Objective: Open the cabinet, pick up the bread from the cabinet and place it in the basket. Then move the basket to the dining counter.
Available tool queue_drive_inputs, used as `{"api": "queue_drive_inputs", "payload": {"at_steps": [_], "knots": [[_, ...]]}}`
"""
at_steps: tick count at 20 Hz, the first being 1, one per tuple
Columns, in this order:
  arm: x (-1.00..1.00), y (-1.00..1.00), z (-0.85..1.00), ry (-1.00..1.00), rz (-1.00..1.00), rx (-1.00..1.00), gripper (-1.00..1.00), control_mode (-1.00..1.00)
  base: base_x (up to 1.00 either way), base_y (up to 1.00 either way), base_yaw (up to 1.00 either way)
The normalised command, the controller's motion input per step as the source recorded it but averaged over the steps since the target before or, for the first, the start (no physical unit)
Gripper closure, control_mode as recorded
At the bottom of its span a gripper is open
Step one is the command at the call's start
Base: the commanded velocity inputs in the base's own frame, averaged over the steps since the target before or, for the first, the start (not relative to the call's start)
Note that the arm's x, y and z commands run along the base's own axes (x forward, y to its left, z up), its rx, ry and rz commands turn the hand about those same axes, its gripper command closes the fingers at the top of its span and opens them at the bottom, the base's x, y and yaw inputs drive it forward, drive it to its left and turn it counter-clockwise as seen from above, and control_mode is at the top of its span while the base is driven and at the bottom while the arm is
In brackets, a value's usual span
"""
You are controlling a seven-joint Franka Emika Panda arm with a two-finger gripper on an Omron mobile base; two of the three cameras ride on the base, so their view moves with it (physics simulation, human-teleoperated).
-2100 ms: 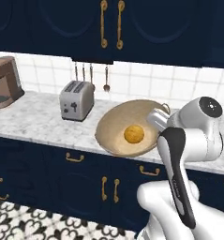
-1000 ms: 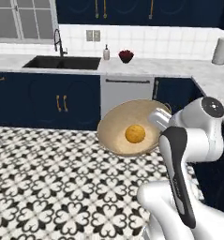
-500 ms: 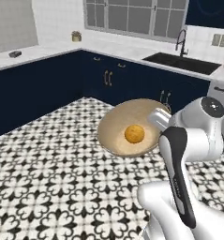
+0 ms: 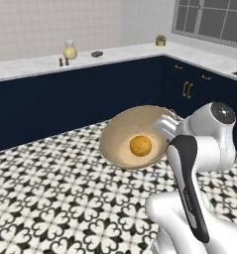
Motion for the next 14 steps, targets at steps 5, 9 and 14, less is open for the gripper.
{"api": "queue_drive_inputs", "payload": {"at_steps": [5,9,14], "knots": [[0.0,0.0,0.0,0.0,0.0,0.0,1.0,1.0,1.0,0.1,0.22],[0.0,0.0,0.0,0.0,0.0,0.0,1.0,1.0,1.0,0.08,0.21],[0.0,0.0,0.0,0.0,0.0,0.0,1.0,1.0,1.0,0.2,0.09]]}}
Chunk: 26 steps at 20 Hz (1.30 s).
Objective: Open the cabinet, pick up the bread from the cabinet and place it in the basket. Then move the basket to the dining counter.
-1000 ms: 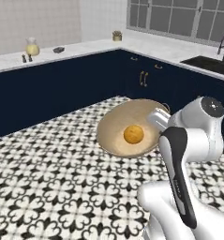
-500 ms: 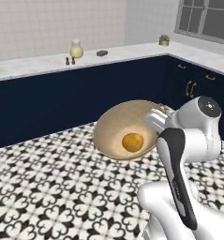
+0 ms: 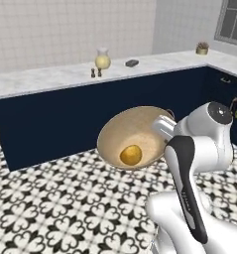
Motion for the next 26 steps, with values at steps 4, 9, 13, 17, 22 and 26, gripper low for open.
{"api": "queue_drive_inputs", "payload": {"at_steps": [4,9,13,17,22,26], "knots": [[0.0,0.0,0.0,0.0,0.0,0.0,1.0,1.0,1.0,0.37,0.0],[0.0,0.0,0.0,0.0,0.0,0.0,1.0,1.0,1.0,0.5,0.04],[0.0,0.0,0.0,0.0,0.0,0.0,1.0,1.0,1.0,0.63,0.1],[0.0,0.0,0.0,0.0,0.0,0.0,1.0,1.0,1.0,0.62,0.1],[0.0,0.0,0.0,0.0,0.0,0.0,1.0,1.0,1.0,0.57,0.11],[0.0,0.0,0.0,0.0,0.0,0.0,1.0,1.0,1.0,0.29,0.25]]}}
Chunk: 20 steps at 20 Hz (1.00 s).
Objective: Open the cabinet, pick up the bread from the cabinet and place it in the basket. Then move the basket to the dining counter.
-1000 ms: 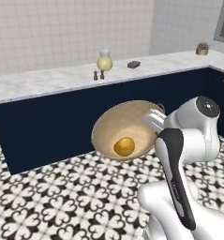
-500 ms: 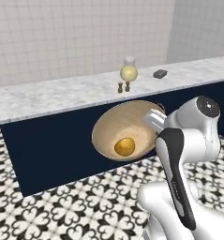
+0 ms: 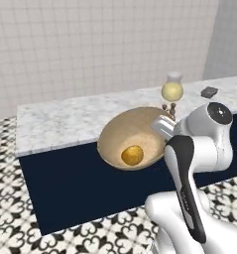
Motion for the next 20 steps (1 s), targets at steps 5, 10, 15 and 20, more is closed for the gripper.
{"api": "queue_drive_inputs", "payload": {"at_steps": [5,10,15,20], "knots": [[0.0,0.0,0.0,0.0,0.0,0.0,1.0,1.0,1.0,0.01,0.38],[0.0,0.0,0.0,0.0,0.0,0.0,1.0,1.0,0.69,-0.01,0.06],[0.0,0.0,0.0,0.0,0.0,0.0,1.0,1.0,0.55,0.39,-0.27],[0.0,0.0,0.0,0.0,0.0,0.0,1.0,1.0,0.71,0.22,-0.14]]}}
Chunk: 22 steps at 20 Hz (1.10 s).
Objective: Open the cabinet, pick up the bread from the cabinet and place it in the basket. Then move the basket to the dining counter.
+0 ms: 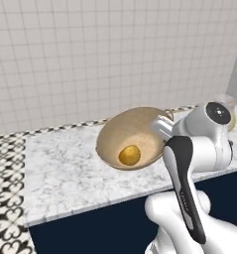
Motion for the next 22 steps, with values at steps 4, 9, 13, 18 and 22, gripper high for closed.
{"api": "queue_drive_inputs", "payload": {"at_steps": [4,9,13,18,22], "knots": [[0.0,0.0,0.0,0.0,0.0,0.0,1.0,1.0,0.5,0.38,-0.01],[0.36,0.0,-0.17,0.0,0.0,0.12,1.0,-1.0,0.16,0.08,0.0],[0.63,-0.03,-0.62,0.05,0.0,0.25,1.0,-1.0,0.0,0.0,0.0],[0.77,0.0,-0.62,0.07,-0.02,0.13,1.0,-1.0,0.0,0.0,0.0],[0.4,0.0,-0.54,-0.03,0.0,0.01,1.0,-1.0,0.0,0.0,0.0]]}}
